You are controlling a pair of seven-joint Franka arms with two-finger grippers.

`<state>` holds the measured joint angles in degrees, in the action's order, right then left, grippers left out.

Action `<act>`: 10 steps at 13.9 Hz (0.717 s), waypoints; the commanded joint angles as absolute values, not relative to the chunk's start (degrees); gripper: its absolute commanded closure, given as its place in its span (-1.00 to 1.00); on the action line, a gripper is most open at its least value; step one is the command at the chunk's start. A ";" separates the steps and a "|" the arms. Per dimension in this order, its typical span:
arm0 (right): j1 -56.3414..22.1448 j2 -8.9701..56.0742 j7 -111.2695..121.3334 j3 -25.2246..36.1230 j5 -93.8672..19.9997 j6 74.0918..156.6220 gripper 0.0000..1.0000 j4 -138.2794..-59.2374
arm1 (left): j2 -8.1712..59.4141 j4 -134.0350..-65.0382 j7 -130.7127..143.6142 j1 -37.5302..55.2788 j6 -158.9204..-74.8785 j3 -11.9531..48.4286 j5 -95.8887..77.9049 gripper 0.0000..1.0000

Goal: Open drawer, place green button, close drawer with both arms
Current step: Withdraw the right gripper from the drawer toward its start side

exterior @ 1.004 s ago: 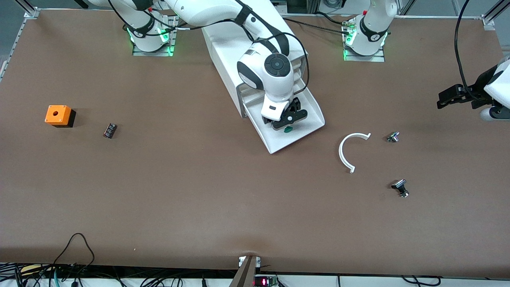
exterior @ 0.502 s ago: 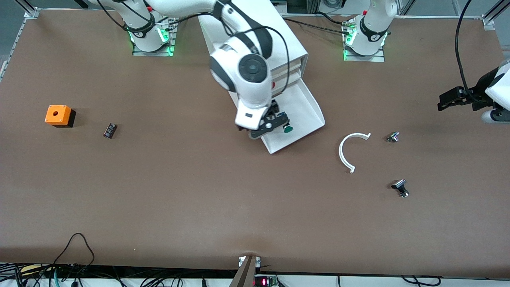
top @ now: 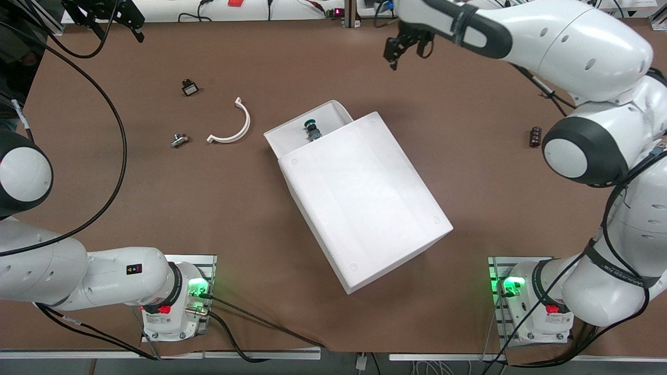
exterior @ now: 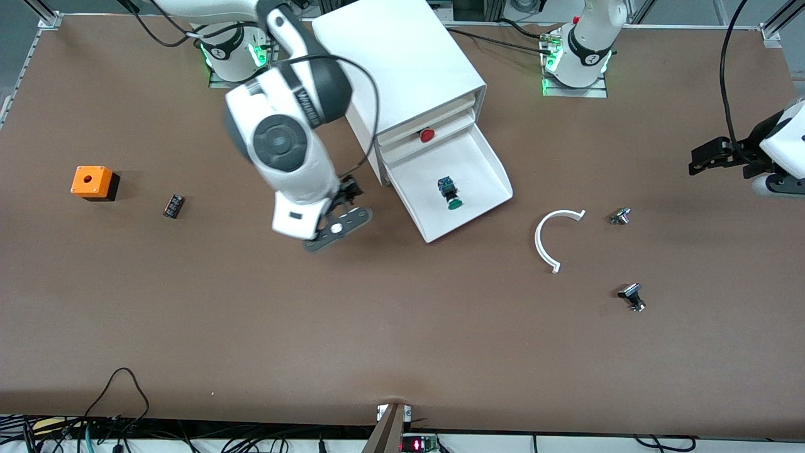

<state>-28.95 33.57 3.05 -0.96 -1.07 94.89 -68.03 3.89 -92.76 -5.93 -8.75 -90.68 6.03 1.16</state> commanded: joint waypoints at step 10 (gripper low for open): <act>-8.62 11.88 16.70 -1.76 -0.44 86.57 -1.00 -85.07 | 6.76 -91.32 0.85 -8.26 -91.23 6.50 0.00 -1.00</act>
